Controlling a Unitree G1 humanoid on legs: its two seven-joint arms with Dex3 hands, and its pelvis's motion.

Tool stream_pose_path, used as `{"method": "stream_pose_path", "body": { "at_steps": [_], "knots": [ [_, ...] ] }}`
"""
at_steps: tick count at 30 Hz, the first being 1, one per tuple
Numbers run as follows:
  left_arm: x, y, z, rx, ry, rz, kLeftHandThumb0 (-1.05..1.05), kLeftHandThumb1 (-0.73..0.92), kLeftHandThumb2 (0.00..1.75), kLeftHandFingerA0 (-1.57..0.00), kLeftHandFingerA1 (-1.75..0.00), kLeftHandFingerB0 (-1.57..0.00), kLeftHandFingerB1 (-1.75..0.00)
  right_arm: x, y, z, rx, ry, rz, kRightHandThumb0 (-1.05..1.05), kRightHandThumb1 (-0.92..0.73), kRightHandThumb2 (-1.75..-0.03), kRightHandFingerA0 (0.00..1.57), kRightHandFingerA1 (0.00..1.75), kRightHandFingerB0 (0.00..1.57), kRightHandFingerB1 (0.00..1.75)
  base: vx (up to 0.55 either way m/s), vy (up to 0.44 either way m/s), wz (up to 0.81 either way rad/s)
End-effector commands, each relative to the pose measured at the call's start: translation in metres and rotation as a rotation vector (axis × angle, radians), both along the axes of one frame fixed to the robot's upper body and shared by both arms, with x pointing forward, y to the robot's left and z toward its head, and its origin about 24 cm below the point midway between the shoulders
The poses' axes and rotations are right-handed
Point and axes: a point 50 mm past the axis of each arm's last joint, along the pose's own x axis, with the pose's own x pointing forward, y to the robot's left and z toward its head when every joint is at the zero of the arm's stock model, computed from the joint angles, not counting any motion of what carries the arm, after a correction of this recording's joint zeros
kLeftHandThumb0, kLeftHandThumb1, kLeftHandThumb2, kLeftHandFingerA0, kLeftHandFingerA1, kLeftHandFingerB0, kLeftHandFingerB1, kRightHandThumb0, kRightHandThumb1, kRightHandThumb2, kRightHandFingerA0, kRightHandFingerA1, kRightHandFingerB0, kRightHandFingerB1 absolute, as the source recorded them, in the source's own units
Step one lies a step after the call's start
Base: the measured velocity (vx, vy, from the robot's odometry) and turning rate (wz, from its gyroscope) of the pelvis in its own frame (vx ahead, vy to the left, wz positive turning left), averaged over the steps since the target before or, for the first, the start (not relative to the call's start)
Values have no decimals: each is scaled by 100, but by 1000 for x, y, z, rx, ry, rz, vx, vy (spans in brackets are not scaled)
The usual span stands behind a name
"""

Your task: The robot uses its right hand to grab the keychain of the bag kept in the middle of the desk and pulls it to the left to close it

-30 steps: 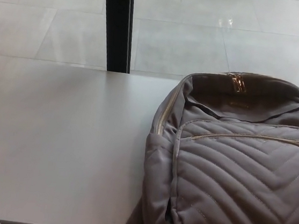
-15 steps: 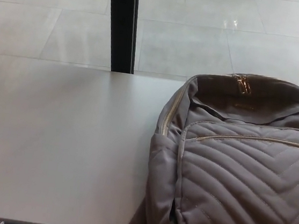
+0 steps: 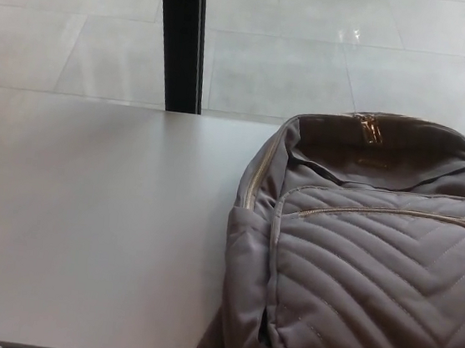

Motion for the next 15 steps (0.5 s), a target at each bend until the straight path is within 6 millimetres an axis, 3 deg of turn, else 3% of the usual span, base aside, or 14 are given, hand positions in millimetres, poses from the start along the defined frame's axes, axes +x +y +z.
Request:
{"method": "stream_pose_path", "body": {
  "at_steps": [1,2,3,6,7,8,9,11,12,13,14,15],
  "knots": [
    [-1,7,5,32,-12,-3,-105,47,57,-70,-103,-48,-102,-6,-24,-2,117,-22,-102,-46,-68,-59,72,76,51,47,0,0,0],
    [-1,7,5,35,-5,-4,-105,31,88,-69,-102,-52,-100,-10,-32,-6,84,9,-140,-41,-69,-60,67,67,52,47,0,0,0],
    [-1,7,5,39,-2,-7,-105,48,57,-68,-103,-49,-102,-15,-38,-9,72,32,-165,-40,-68,-58,69,68,54,47,0,0,0],
    [-1,6,3,51,-2,-10,-105,49,58,-70,-101,-51,-99,-24,-52,-20,61,87,-207,-36,-68,-59,68,67,55,47,0,0,0],
    [0,5,4,49,-4,-18,-105,48,57,-70,-101,-53,-99,-28,-57,-23,46,114,-223,-42,-54,-82,63,71,49,57,0,0,0],
    [0,5,3,46,-4,-16,-105,48,58,-69,-101,-52,-100,-30,-60,-25,34,122,-226,-43,-54,-83,63,72,49,57,0,0,0],
    [0,5,3,48,-3,-14,-105,48,57,-69,-101,-53,-99,-33,-63,-29,24,124,-230,-37,-68,-59,66,64,53,46,0,0,0],
    [0,5,3,47,-6,-13,-105,48,57,-69,-101,-52,-99,-35,-65,-31,27,130,-241,-39,-67,-59,67,65,54,46,0,0,0],
    [0,5,3,47,-5,-14,-105,48,58,-71,-100,-53,-99,-37,-66,-34,27,142,-250,-42,-55,-82,62,69,48,56,0,0,0],
    [1,5,4,47,-5,-14,-105,48,58,-71,-100,-53,-99,-38,-66,-35,27,148,-254,-42,-55,-82,62,69,48,56,0,0,0],
    [2,5,4,44,-11,-18,-105,49,58,-71,-100,-52,-99,-39,-64,-36,18,148,-251,-38,-68,-58,66,62,54,45,0,0,0],
    [3,5,5,44,-13,-21,-105,49,57,-70,-99,-50,-99,-39,-62,-37,9,153,-243,-37,-69,-59,65,62,53,44,0,0,0]
  ]
}}
